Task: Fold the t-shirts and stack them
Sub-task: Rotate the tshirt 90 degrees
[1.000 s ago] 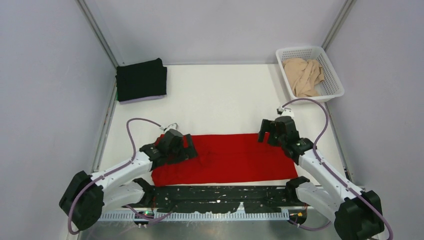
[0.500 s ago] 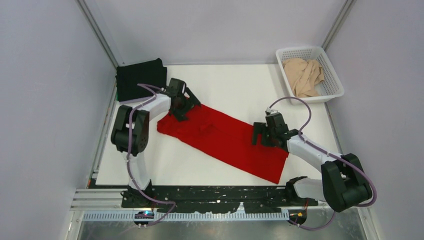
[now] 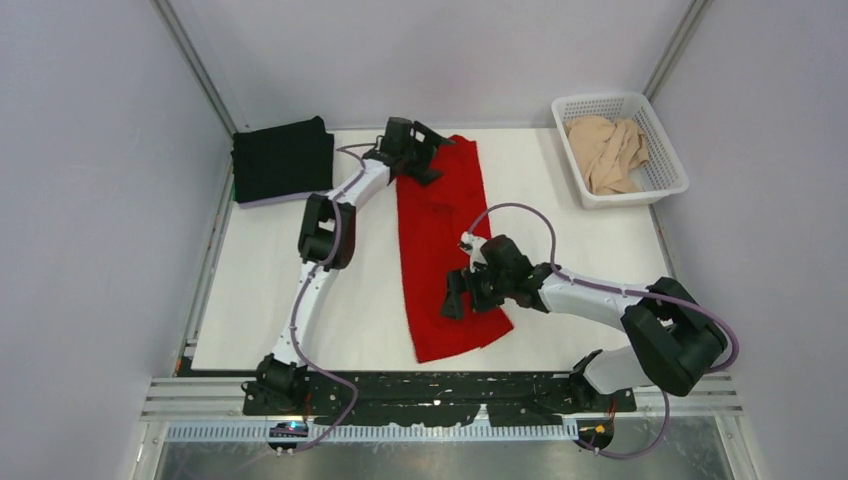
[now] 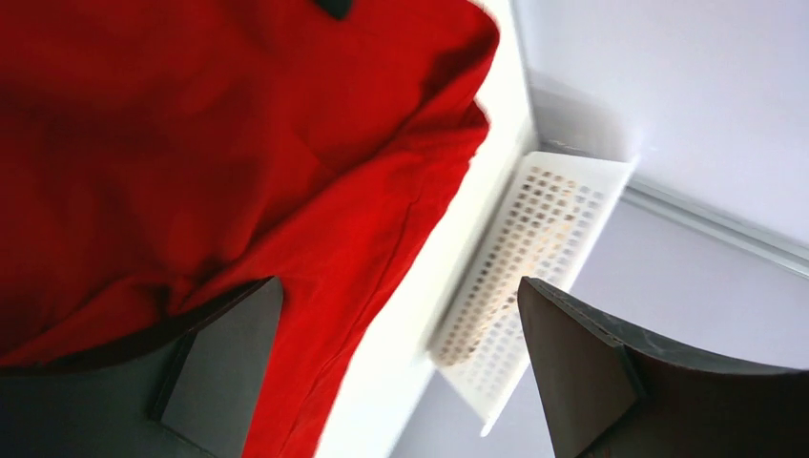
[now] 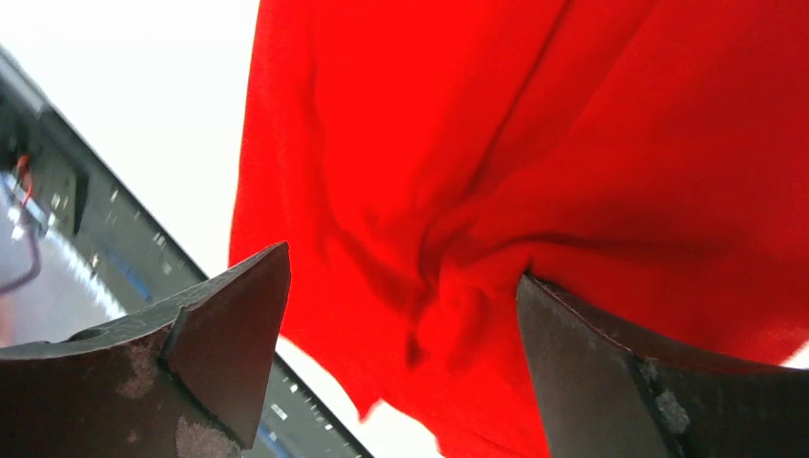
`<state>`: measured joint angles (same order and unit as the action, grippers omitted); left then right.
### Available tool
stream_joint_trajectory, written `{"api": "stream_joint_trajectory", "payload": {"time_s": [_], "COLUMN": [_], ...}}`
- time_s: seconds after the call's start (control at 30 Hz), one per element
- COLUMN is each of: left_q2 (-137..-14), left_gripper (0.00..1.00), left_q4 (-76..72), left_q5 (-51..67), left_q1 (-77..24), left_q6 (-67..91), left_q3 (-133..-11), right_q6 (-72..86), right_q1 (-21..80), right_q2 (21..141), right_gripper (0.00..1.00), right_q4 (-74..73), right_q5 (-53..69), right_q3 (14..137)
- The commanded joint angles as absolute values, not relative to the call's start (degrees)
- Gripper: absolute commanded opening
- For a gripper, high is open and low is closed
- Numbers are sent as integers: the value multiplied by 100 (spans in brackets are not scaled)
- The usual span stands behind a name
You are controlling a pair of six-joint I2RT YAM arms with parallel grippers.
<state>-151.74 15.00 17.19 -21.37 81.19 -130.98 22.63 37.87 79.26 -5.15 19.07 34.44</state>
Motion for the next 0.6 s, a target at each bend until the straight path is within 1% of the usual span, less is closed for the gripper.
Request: {"api": "stream_joint_trajectory", "payload": {"time_s": [0.0, 0.13, 0.33, 0.47, 0.57], "left_q2": [-15902, -15828, -15495, -14825, -14125], "left_gripper": [100, 100, 100, 100, 100], "left_q4": [756, 705, 1019, 1479, 1609], "left_q5": [1401, 948, 740, 501, 252], "left_q1": [-2455, -2489, -2373, -2242, -2200], "left_q6": [9135, 9125, 8537, 7804, 7198], "left_q3": [-13654, -13609, -13534, -13374, -13072], "right_q6": [2280, 2118, 2091, 2288, 2721], "right_q1": [4251, 4411, 4465, 4465, 4446], "right_q2": [8143, 7864, 7061, 6164, 5622], "right_gripper": [95, 95, 95, 95, 95], "right_q4": [-861, -1136, -1190, -1200, -1274], "right_q5": [2565, 2509, 2208, 1458, 302], "right_q3": [3658, 3754, 3683, 3534, 3285]}}
